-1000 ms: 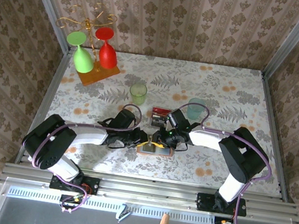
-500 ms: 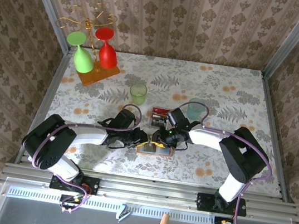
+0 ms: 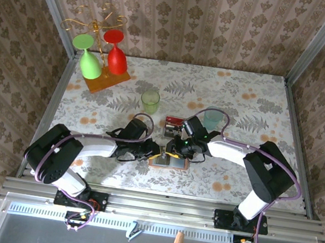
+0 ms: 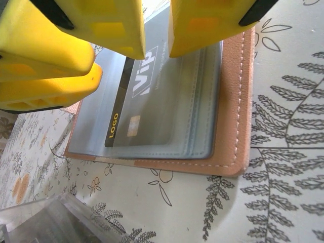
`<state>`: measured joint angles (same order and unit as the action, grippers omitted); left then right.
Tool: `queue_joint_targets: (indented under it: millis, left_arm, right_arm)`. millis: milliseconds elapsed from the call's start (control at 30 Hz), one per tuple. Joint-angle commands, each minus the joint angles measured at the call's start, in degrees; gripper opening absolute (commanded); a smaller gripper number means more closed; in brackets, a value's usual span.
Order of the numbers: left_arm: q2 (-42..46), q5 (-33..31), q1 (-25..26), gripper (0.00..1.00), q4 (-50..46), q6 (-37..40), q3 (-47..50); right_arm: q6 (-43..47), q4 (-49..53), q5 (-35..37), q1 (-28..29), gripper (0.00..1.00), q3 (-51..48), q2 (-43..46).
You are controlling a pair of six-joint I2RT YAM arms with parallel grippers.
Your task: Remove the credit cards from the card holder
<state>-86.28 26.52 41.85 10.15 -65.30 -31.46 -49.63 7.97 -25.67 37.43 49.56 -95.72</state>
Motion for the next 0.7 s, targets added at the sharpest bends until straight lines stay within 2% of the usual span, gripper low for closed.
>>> queue_joint_targets:
  millis: [0, 667]
  left_arm:
    - [-0.35, -0.6, -0.5, 0.19, -1.16, 0.97, 0.77]
    - [-0.66, -0.95, -0.42, 0.17, -1.38, 0.98, 1.73]
  right_arm:
    - [0.41, 1.02, 1.59, 0.0, 0.25, -0.49, 1.39]
    - [-0.46, -2.85, 0.02, -0.34, 0.23, -3.21, -1.38]
